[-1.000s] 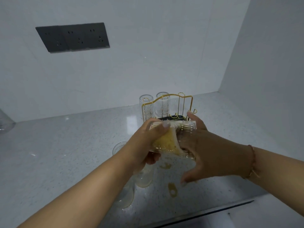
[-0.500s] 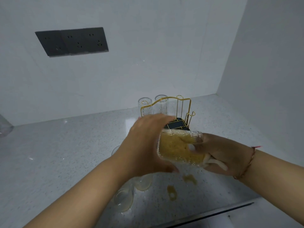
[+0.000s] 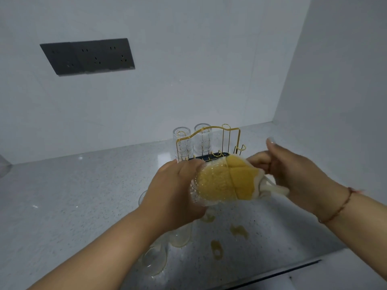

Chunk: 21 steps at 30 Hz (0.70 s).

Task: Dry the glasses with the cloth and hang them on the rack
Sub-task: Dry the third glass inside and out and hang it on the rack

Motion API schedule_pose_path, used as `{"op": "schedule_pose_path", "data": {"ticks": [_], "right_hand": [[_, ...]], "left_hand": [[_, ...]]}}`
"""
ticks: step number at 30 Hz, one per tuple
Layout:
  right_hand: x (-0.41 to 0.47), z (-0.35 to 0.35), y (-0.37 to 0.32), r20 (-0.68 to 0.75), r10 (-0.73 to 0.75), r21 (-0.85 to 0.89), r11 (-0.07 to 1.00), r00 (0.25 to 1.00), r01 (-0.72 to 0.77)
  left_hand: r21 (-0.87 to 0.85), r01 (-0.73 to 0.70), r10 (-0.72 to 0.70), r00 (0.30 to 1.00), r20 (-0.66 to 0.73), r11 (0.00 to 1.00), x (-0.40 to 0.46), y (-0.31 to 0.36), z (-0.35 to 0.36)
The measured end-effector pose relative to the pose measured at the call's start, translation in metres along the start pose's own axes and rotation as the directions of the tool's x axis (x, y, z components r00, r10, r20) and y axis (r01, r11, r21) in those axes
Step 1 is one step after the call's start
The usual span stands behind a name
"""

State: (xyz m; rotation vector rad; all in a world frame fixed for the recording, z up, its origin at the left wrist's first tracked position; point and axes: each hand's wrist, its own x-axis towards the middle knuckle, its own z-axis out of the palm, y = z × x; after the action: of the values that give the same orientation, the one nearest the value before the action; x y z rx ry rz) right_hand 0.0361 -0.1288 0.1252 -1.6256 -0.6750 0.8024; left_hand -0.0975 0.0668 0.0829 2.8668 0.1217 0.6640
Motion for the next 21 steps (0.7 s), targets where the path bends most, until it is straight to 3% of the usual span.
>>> {"op": "schedule_pose_path", "data": {"ticks": [1, 3, 7, 10, 13, 16, 18, 19, 21], "right_hand": [[0.002, 0.0, 0.003, -0.098, -0.093, -0.182, 0.981, 0.991, 0.074], [0.006, 0.006, 0.01, -0.116, -0.196, -0.411, 0.902, 0.974, 0.132], [0.01, 0.041, 0.007, -0.017, -0.284, -0.213, 0.938, 0.959, 0.274], [0.015, 0.055, 0.014, -0.087, -0.344, -0.267, 0.912, 0.935, 0.311], [0.017, 0.059, 0.016, -0.227, -0.448, -0.313, 0.874, 0.865, 0.371], [0.018, 0.055, 0.012, -0.228, -0.499, -0.252, 0.86, 0.836, 0.444], [0.017, 0.05, 0.008, -0.172, -0.543, -0.232, 0.833, 0.822, 0.502], [0.016, 0.048, 0.005, -0.137, -0.559, -0.207, 0.823, 0.818, 0.528], [0.016, 0.041, -0.001, -0.083, -0.563, -0.119, 0.825, 0.822, 0.552]], "left_hand": [[-0.013, 0.031, -0.031, 0.999, -0.013, 0.999, 0.0, 0.0, -0.002], [-0.019, 0.059, -0.059, 0.998, -0.032, 0.998, 0.001, 0.003, 0.0], [0.149, 0.111, -0.102, 0.993, -0.064, 0.983, 0.002, 0.009, 0.008], [0.241, 0.175, -0.157, 0.983, -0.09, 0.955, 0.006, 0.011, 0.011], [0.103, 0.201, -0.201, 0.98, -0.003, 0.974, 0.008, 0.023, 0.001], [-0.163, 0.305, -0.288, 0.95, 0.122, 0.938, 0.01, 0.031, -0.013], [-0.386, 0.426, -0.34, 0.9, 0.273, 0.818, 0.015, 0.031, -0.021], [-0.523, 0.493, -0.348, 0.868, 0.355, 0.695, 0.016, 0.029, -0.022], [-0.731, 0.603, -0.245, 0.797, 0.551, 0.318, 0.016, 0.023, -0.019]]}}
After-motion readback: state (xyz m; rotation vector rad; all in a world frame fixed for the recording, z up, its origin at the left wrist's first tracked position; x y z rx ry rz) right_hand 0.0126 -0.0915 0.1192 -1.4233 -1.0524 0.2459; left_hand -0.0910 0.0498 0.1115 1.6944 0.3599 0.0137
